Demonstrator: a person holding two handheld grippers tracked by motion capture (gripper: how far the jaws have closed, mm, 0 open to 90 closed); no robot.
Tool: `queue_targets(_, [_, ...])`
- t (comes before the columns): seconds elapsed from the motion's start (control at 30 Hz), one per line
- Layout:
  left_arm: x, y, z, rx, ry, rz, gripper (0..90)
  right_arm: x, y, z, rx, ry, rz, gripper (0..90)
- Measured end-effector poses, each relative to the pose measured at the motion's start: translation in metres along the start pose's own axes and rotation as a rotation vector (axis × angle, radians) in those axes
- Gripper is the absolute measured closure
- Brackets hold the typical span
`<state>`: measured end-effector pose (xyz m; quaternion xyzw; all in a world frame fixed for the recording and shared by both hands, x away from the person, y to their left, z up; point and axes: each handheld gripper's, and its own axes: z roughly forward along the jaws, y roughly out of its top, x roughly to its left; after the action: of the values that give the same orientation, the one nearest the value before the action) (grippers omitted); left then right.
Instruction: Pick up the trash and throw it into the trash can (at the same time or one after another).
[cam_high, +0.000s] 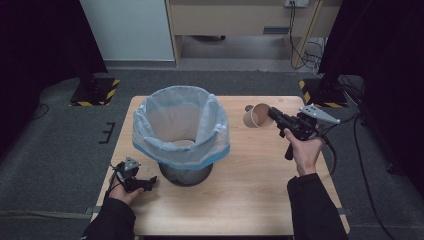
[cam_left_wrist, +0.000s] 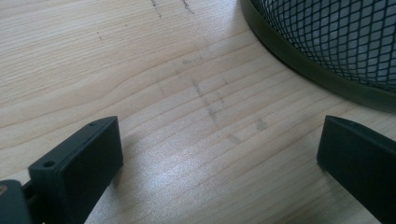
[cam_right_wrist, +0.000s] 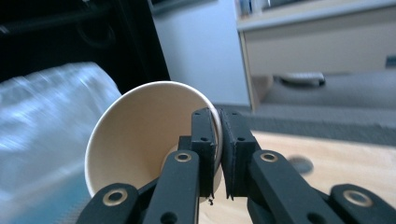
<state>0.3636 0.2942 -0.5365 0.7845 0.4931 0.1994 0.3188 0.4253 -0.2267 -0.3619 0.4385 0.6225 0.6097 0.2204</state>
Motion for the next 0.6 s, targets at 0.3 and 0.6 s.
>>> queue_targets(0.3, [-0.001, 0.000, 0.000, 0.001, -0.003, 0.002, 0.0, 0.017, 0.022, -0.022, -0.110, 0.052, -0.006, 85.0])
queue_targets(0.6, [-0.002, 0.000, 0.000, -0.001, -0.001, 0.000, 0.0, 0.025, 0.034, -0.038, -0.176, 0.075, -0.011, 85.1])
